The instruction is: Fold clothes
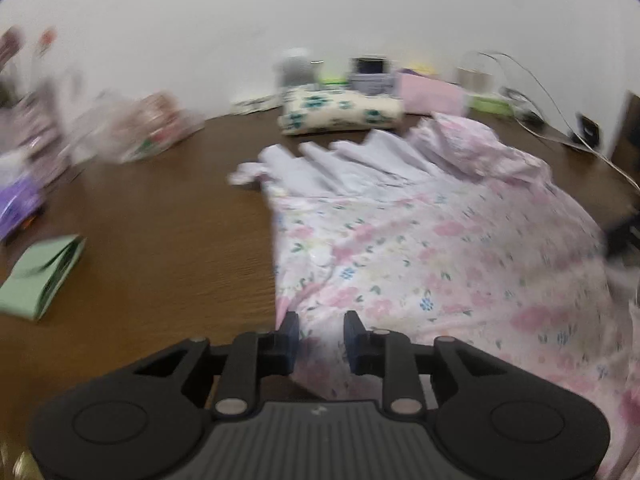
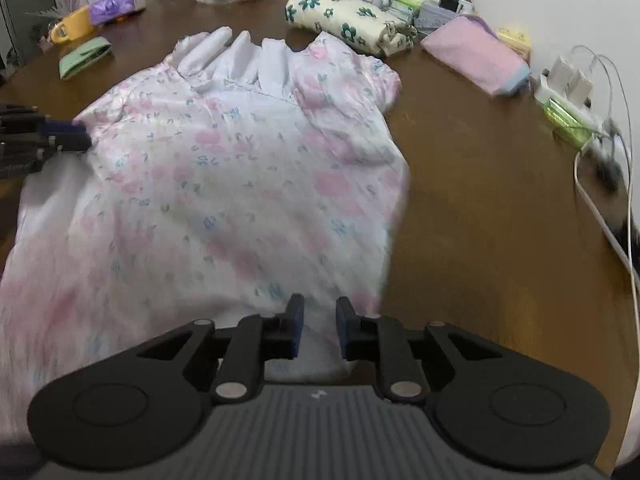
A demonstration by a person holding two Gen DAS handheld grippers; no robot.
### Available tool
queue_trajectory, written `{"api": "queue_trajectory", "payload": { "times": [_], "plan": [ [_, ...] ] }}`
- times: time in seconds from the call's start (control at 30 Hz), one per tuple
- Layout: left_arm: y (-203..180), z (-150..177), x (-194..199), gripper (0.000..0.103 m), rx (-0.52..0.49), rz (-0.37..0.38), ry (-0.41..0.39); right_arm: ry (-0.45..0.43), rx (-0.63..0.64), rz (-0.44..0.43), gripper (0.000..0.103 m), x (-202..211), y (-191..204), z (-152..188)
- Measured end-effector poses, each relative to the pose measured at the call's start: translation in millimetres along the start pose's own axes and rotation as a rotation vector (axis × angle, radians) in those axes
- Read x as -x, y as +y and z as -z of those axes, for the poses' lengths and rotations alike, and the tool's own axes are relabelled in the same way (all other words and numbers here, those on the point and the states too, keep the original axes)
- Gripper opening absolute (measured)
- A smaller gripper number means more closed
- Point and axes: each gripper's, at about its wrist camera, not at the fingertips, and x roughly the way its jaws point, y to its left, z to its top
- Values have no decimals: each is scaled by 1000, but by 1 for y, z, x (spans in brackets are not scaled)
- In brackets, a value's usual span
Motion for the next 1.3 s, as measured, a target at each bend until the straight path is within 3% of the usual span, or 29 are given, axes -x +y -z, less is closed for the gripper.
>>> {"api": "queue_trajectory", "payload": {
  "times": [0.1, 0.17, 0.2, 0.27, 0.33, 0.37, 0.43, 0.53, 0.6, 0.7, 0.83, 0.9, 0.97, 1.03, 1.1, 1.2, 1.23, 1.27, 1.3],
  "plan": [
    [-7, -13, 23, 29, 38, -21, -81, -101, 24, -21, 35, 26, 9, -11],
    [-26, -24, 34, 56, 21, 49, -146, -192, 59, -4, 43, 27, 15, -37],
    [-39, -27, 35, 63, -12, 82, -160, -233, 79, 7, 52, 25, 18, -52],
    [-63, -26, 24, 61, -88, 111, -127, -263, 118, 56, 65, 0, 22, -86],
    [-65, -17, 16, 54, -85, 125, -84, -229, 163, 118, 73, -41, 28, -117],
    [-64, -12, 13, 47, -75, 131, -63, -180, 189, 138, 69, -62, 29, -126],
    [-61, -1, 6, 39, -53, 143, -22, -92, 170, 136, 4, -91, 20, -138],
    [-57, 14, -3, 28, -21, 160, 41, -98, -49, 53, 5, -79, -26, -136],
    [-51, 19, -2, 27, -17, 173, 37, -98, -180, 102, 5, -64, -64, -122],
    [-42, 21, -1, 28, -9, 174, 29, -81, -345, 186, 29, -44, -113, -95],
    [-19, 19, 13, 38, 70, 223, 20, -155, -180, 37, 36, 4, -60, -61],
    [-3, 24, 31, 52, 113, 325, -8, -191, -97, -37, 39, 28, -34, -43],
    [7, 31, 44, 56, 148, 455, -6, -220, 9, -129, 46, 47, -3, -27],
    [8, 38, 50, 56, 177, 527, 28, -213, 218, -296, 55, 49, 49, -16],
    [7, 45, 54, 55, 173, 499, 51, -203, 361, -393, 62, 41, 91, -14],
    [9, 55, 55, 54, 191, 480, 68, -142, 389, -462, 70, 7, 115, -27],
    [12, 57, 51, 54, 213, 487, 75, -114, 371, -480, 68, -6, 116, -33],
    [14, 57, 45, 50, 230, 480, 90, -80, 330, -492, 61, -19, 114, -38],
    [14, 57, 42, 43, 234, 467, 96, -40, 288, -499, 23, -27, 113, -40]
  ]
}}
